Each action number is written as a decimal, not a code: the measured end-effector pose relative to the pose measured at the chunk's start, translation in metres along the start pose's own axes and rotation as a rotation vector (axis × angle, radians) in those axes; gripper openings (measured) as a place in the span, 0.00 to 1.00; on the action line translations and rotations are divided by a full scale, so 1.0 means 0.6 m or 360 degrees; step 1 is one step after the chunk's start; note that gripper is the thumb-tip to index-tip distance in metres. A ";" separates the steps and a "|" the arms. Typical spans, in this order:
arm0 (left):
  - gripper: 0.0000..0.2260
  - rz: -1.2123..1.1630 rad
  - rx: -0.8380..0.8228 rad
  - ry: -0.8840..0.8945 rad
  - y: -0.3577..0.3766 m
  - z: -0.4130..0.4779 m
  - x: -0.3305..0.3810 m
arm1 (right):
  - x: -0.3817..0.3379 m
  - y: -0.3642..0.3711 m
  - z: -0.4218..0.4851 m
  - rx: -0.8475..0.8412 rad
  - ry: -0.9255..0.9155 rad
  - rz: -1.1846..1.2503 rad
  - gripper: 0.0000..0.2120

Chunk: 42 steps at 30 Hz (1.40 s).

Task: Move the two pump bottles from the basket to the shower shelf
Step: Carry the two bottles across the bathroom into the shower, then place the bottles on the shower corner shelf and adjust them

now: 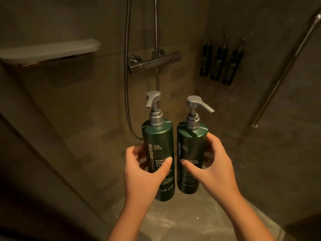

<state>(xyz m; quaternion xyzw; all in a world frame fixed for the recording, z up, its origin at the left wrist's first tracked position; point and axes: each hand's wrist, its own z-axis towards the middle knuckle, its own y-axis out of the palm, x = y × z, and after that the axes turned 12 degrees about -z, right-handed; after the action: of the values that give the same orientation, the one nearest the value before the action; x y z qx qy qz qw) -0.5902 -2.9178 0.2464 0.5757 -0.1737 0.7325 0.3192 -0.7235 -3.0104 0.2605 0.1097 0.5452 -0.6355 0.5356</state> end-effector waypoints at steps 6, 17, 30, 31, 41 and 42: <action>0.23 -0.0034 0.0144 0.0124 -0.006 0.078 0.015 | -0.012 0.041 0.092 -0.0045 -0.0181 0.0073 0.34; 0.23 0.0109 0.0438 0.0355 -0.035 0.177 0.067 | -0.077 0.105 0.228 -0.0154 -0.0508 0.0362 0.33; 0.22 0.0335 0.0906 0.0749 -0.063 0.314 0.165 | -0.190 0.143 0.432 -0.0307 -0.0858 0.0686 0.32; 0.23 0.0348 0.0933 0.0778 -0.065 0.323 0.171 | -0.199 0.148 0.445 -0.0320 -0.0880 0.0700 0.32; 0.20 0.0444 0.1127 0.1077 -0.086 0.408 0.232 | -0.301 0.172 0.535 -0.0357 -0.1055 0.0944 0.31; 0.20 0.0443 0.1141 0.1104 -0.089 0.415 0.239 | -0.311 0.173 0.542 -0.0362 -0.1067 0.0970 0.31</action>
<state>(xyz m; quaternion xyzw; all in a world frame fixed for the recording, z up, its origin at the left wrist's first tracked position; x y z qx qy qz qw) -0.3912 -2.9951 0.4462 0.3436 0.1293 0.9293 0.0402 -0.4209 -3.1519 0.4601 -0.0060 0.3513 -0.3858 0.8530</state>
